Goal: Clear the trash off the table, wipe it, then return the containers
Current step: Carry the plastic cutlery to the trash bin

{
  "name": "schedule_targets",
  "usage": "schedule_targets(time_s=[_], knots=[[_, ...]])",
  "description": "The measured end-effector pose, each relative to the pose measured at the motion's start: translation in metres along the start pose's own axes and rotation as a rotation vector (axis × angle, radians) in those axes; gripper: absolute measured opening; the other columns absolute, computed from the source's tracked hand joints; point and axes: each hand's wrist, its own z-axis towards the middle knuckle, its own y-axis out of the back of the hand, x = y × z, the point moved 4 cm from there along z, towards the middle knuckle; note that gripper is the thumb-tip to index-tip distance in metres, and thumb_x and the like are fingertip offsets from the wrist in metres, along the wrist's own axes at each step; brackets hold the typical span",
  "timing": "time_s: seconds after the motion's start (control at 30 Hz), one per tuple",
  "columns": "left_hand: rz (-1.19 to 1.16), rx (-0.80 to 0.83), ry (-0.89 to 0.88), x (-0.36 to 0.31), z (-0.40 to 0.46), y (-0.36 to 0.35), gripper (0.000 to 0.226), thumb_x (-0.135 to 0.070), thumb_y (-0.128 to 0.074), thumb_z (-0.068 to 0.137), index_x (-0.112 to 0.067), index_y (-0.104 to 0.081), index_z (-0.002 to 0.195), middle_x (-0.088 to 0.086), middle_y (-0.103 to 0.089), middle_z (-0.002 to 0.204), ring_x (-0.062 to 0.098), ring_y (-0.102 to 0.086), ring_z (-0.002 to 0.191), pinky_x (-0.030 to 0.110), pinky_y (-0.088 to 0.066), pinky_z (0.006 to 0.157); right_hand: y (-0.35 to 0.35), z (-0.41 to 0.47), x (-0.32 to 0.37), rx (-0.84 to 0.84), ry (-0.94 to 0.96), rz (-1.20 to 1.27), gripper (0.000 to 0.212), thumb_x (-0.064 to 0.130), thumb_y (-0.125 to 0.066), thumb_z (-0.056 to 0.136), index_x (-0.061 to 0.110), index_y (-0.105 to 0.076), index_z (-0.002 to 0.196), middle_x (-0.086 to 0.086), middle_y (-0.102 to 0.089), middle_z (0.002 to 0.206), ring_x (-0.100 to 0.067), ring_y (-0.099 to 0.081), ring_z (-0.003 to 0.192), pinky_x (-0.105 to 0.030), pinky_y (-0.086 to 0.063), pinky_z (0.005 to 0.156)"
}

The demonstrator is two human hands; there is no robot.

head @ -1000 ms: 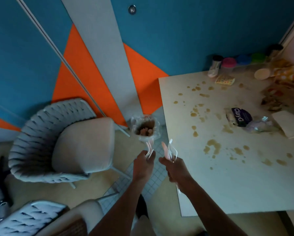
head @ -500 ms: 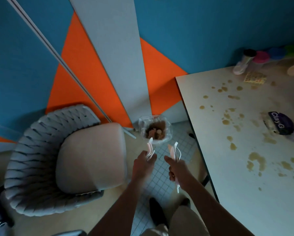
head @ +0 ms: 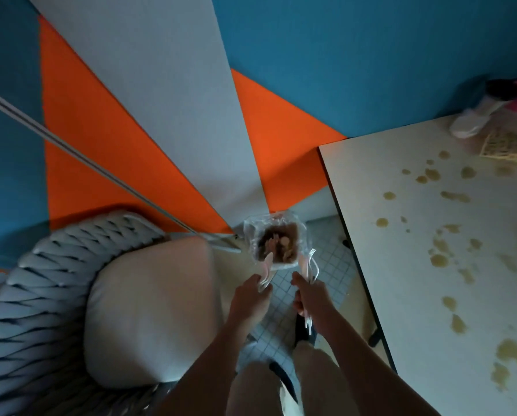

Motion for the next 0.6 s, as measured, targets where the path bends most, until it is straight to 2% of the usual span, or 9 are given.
schedule_targets(time_s=[0.13, 0.2, 0.3, 0.33, 0.37, 0.43, 0.47, 0.53, 0.6], knots=[[-0.112, 0.048, 0.041, -0.012, 0.052, -0.01, 0.025, -0.043, -0.055, 0.085, -0.028, -0.06, 0.105, 0.009, -0.073, 0.095, 0.036, -0.071, 0.087, 0.049, -0.058, 0.074, -0.007, 0.049, 0.019, -0.008, -0.014, -0.013, 0.019, 0.023, -0.065, 0.094, 0.005, -0.067, 0.088, 0.0, -0.054, 0.051, -0.016, -0.05, 0.044, -0.026, -0.039, 0.045], [-0.137, 0.063, 0.038, -0.013, 0.087, -0.02, 0.035, -0.044, -0.056, 0.084, -0.033, -0.058, 0.117, 0.008, -0.073, 0.103, 0.032, -0.072, 0.086, 0.051, -0.058, 0.075, -0.014, 0.084, 0.024, -0.013, -0.011, -0.022, 0.018, 0.022, -0.067, 0.091, 0.004, -0.066, 0.091, -0.003, -0.056, 0.054, -0.016, -0.051, 0.044, -0.025, -0.04, 0.044], [-0.175, 0.096, -0.067, -0.008, 0.148, -0.045, 0.055, -0.051, -0.056, 0.087, -0.058, -0.039, 0.14, -0.005, -0.066, 0.131, 0.023, -0.07, 0.105, 0.043, -0.055, 0.075, -0.025, 0.149, 0.017, -0.057, -0.021, 0.057, 0.015, 0.022, -0.066, 0.092, 0.007, -0.063, 0.09, 0.0, -0.054, 0.05, -0.013, -0.048, 0.042, -0.027, -0.041, 0.047], [-0.173, 0.101, -0.085, -0.009, 0.169, -0.052, 0.055, -0.051, -0.056, 0.091, -0.055, -0.038, 0.143, -0.001, -0.067, 0.13, 0.02, -0.07, 0.105, 0.042, -0.055, 0.075, -0.03, 0.178, 0.009, -0.062, -0.023, 0.097, 0.014, 0.02, -0.064, 0.093, 0.007, -0.062, 0.089, 0.001, -0.053, 0.049, -0.012, -0.046, 0.04, -0.026, -0.04, 0.046], [-0.192, 0.104, -0.084, -0.004, 0.191, -0.059, 0.048, -0.045, -0.057, 0.094, -0.042, -0.047, 0.141, 0.006, -0.071, 0.12, 0.013, -0.072, 0.096, 0.041, -0.056, 0.072, -0.035, 0.201, 0.004, -0.064, -0.023, 0.108, 0.013, 0.018, -0.061, 0.093, 0.007, -0.061, 0.086, 0.0, -0.053, 0.048, -0.012, -0.044, 0.039, -0.025, -0.037, 0.044], [-0.194, 0.144, -0.072, 0.014, 0.249, -0.086, 0.029, -0.034, -0.061, 0.095, -0.014, -0.063, 0.116, 0.006, -0.073, 0.089, 0.0, -0.069, 0.069, 0.027, -0.056, 0.061, -0.044, 0.256, -0.014, -0.066, -0.011, 0.122, 0.013, 0.017, -0.059, 0.092, 0.006, -0.062, 0.084, -0.002, -0.054, 0.05, -0.014, -0.045, 0.04, -0.024, -0.035, 0.043], [-0.164, 0.162, -0.04, 0.028, 0.278, -0.101, 0.034, -0.041, -0.063, 0.091, -0.011, -0.065, 0.106, 0.005, -0.071, 0.082, 0.004, -0.07, 0.068, 0.027, -0.058, 0.064, -0.049, 0.282, -0.025, -0.077, -0.01, 0.129, 0.013, 0.017, -0.059, 0.091, 0.006, -0.063, 0.087, -0.003, -0.055, 0.052, -0.014, -0.047, 0.041, -0.023, -0.037, 0.043], [-0.06, 0.188, 0.002, 0.056, 0.344, -0.13, 0.048, -0.06, -0.055, 0.082, -0.014, -0.064, 0.095, 0.004, -0.07, 0.082, 0.022, -0.074, 0.081, 0.039, -0.06, 0.076, -0.058, 0.331, -0.043, -0.089, -0.036, 0.18, 0.011, 0.017, -0.059, 0.092, 0.007, -0.063, 0.09, -0.003, -0.054, 0.053, -0.014, -0.05, 0.04, -0.022, -0.041, 0.042], [-0.005, 0.15, -0.038, 0.077, 0.406, -0.158, 0.051, -0.065, -0.045, 0.08, -0.019, -0.061, 0.094, 0.004, -0.07, 0.086, 0.029, -0.072, 0.085, 0.039, -0.058, 0.076, -0.065, 0.384, -0.062, -0.125, -0.012, 0.238, 0.012, 0.022, -0.061, 0.091, 0.012, -0.061, 0.082, -0.002, -0.054, 0.052, -0.014, -0.052, 0.04, -0.022, -0.04, 0.04]])
